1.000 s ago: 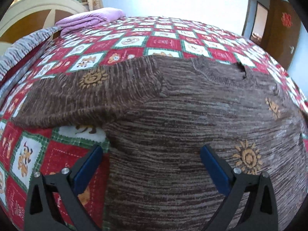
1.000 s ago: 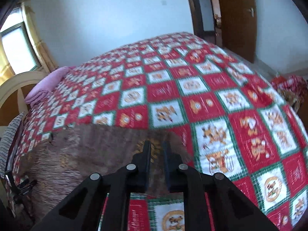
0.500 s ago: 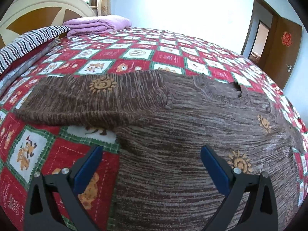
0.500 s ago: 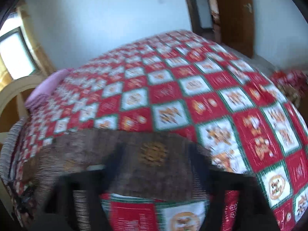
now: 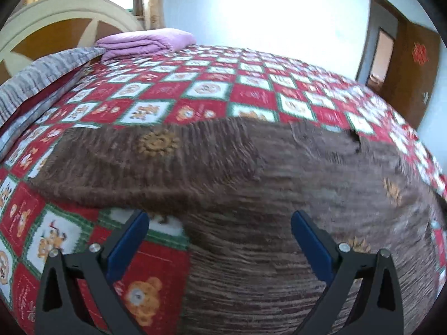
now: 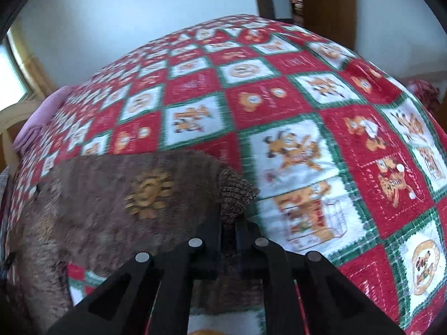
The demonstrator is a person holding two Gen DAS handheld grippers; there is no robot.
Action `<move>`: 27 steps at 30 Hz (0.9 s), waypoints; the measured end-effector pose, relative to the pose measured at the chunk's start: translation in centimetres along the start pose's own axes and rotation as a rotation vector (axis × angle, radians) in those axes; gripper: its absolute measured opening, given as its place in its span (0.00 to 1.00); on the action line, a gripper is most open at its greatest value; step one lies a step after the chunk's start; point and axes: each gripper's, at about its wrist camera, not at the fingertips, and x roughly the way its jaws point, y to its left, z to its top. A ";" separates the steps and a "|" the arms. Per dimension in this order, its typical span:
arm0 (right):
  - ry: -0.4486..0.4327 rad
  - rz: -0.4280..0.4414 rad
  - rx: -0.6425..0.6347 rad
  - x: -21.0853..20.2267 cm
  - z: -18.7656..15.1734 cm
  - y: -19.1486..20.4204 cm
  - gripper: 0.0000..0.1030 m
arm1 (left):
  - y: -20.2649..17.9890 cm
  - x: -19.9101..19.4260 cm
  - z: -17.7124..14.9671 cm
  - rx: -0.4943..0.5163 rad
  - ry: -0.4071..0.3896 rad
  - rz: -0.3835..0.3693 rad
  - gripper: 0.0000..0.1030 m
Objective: Fold small clothes
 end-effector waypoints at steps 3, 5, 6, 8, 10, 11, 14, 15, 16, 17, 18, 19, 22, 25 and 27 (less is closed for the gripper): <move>-0.022 0.020 -0.033 -1.5 0.2 1.4 0.07 | -1.3 -0.6 -0.4 0.071 -0.025 0.033 1.00; -0.046 0.026 -0.048 -2.9 0.8 2.4 0.06 | -1.4 -1.3 -0.5 0.081 -0.055 0.018 1.00; -0.058 0.033 -0.051 -3.6 1.2 2.8 0.06 | -1.4 -1.5 -0.5 0.083 -0.057 0.013 1.00; -0.088 0.046 -0.060 -5.3 2.1 3.9 0.06 | -1.0 -1.6 -0.4 0.066 -0.057 0.007 1.00; -0.114 0.062 -0.075 -6.8 3.0 5.3 0.06 | -0.4 -1.7 -0.3 0.034 -0.058 -0.013 1.00; -0.125 0.069 -0.089 -7.7 3.4 6.3 0.06 | -0.2 -1.7 -0.3 0.022 -0.061 -0.022 1.00; -0.143 0.090 -0.138 -9.8 4.3 9.3 0.06 | 0.1 -1.5 -0.5 0.004 -0.055 -0.036 1.00; -0.150 0.092 -0.163 -10.5 4.7 10.7 0.06 | 0.1 -1.4 -0.5 0.000 -0.053 -0.041 1.00; -0.153 0.095 -0.177 -10.9 4.9 11.5 0.06 | 0.2 -1.3 -0.5 -0.003 -0.051 -0.045 1.00; -0.157 0.105 -0.193 -11.4 5.1 12.7 0.06 | 0.2 -1.3 -0.5 -0.006 -0.050 -0.048 1.00; -0.161 0.113 -0.209 -11.8 5.3 13.7 0.06 | 0.3 -1.3 -0.6 -0.009 -0.049 -0.051 1.00; -0.165 0.121 -0.225 -12.3 5.4 14.8 0.06 | 0.5 -1.2 -0.6 -0.017 -0.048 -0.056 1.00; -0.172 0.157 -0.270 -13.4 5.5 18.2 0.06 | 0.8 -1.1 -0.7 -0.038 -0.045 -0.072 1.00; -0.166 0.201 -0.315 -14.0 5.1 22.0 0.06 | 1.2 -1.1 -0.8 -0.058 -0.045 -0.087 1.00; -0.161 0.221 -0.342 -14.0 4.8 24.1 0.06 | 1.3 -1.1 -0.8 -0.066 -0.044 -0.093 1.00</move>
